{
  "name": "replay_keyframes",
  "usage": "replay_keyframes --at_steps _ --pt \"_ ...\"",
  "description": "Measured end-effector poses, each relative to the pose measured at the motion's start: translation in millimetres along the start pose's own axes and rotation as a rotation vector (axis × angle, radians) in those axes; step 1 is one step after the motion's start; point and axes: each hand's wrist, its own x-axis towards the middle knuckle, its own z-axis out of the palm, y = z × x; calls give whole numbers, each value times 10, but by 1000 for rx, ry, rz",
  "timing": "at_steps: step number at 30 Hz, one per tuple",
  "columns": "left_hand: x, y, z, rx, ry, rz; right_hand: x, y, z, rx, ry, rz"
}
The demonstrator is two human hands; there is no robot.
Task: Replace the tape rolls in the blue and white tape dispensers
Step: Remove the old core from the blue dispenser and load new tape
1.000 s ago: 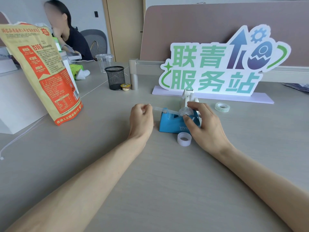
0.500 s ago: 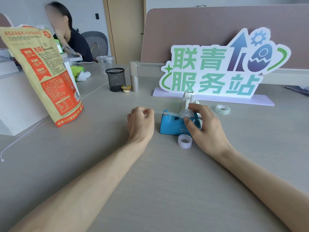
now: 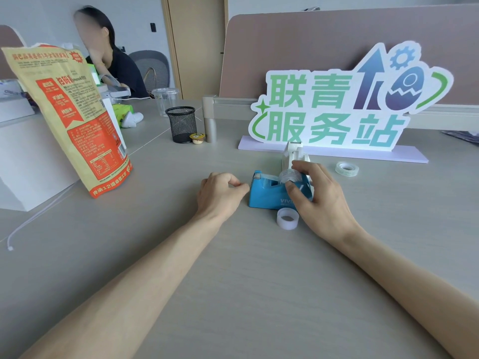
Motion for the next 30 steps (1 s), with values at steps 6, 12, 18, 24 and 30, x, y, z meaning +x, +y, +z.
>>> replay_keyframes --at_steps 6,12,18,24,30 --pt "14 19 -29 45 -71 -29 1 -5 -1 0 -4 6" --pt "7 30 -31 196 -107 9 4 -15 -4 -4 -9 10" --pt "-23 -13 -46 2 -122 110 0 -22 -17 1 2 25" --pt "-94 47 -86 -138 -36 223 5 -18 -23 56 -9 93" --pt "-65 -31 -98 -52 -343 181 10 -33 -41 148 -36 218"
